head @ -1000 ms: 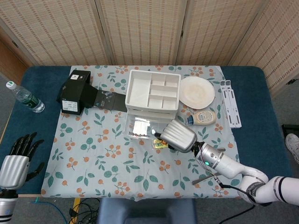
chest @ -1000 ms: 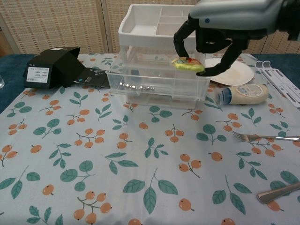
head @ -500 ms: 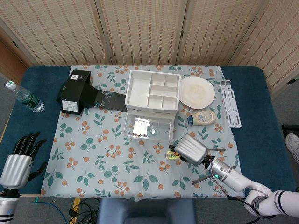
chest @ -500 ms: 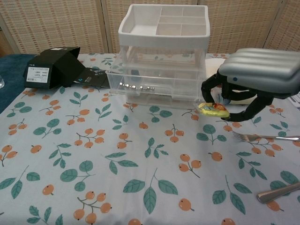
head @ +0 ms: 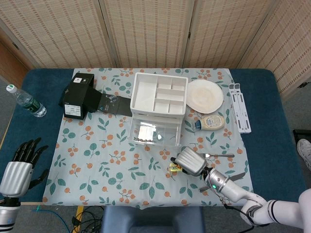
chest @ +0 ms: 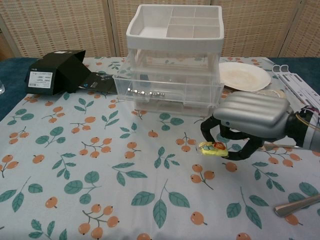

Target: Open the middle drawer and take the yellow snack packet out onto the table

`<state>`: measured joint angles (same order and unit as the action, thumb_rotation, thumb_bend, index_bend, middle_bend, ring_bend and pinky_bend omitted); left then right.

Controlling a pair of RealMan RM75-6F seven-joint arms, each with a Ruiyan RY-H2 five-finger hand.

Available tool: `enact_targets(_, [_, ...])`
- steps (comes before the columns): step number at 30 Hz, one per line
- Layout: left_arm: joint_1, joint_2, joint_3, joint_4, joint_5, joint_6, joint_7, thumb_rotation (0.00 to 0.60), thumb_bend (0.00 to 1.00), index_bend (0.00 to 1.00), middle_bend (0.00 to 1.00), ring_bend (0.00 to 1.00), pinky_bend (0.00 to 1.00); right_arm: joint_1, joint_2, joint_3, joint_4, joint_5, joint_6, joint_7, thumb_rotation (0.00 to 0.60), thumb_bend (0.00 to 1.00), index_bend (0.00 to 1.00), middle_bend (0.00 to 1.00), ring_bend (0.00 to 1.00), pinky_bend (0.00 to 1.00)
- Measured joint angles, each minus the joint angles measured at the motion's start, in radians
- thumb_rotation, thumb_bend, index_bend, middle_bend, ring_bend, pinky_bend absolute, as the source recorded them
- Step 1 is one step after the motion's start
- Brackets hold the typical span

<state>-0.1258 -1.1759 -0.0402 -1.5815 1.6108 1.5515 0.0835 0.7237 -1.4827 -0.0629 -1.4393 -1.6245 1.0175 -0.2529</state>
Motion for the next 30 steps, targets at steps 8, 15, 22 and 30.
enact_targets(8, [0.006,0.0,0.002,0.01,-0.008,0.004,-0.009,0.6,0.27,0.19,0.07,0.06,0.09,0.009,-0.032,0.021,0.025,0.024,-0.042,-0.015,0.6,0.35,0.12,0.95,1.0,1.0])
enact_targets(15, [-0.001,-0.007,-0.001,0.016,-0.005,-0.002,-0.015,0.6,0.27,0.19,0.07,0.06,0.09,-0.024,0.027,0.018,-0.01,0.016,0.015,-0.007,0.6,0.35,0.11,0.91,1.0,1.0])
enact_targets(22, [-0.017,-0.017,-0.006,0.02,-0.003,-0.018,-0.016,0.6,0.27,0.19,0.07,0.06,0.09,-0.121,0.17,0.009,-0.096,0.007,0.175,-0.007,0.6,0.38,0.25,0.88,0.94,1.0])
enact_targets(30, [-0.045,-0.024,-0.014,0.008,0.0,-0.046,0.004,0.6,0.27,0.19,0.07,0.06,0.09,-0.286,0.291,0.012,-0.182,0.027,0.399,0.01,0.6,0.41,0.29,0.78,0.83,1.0])
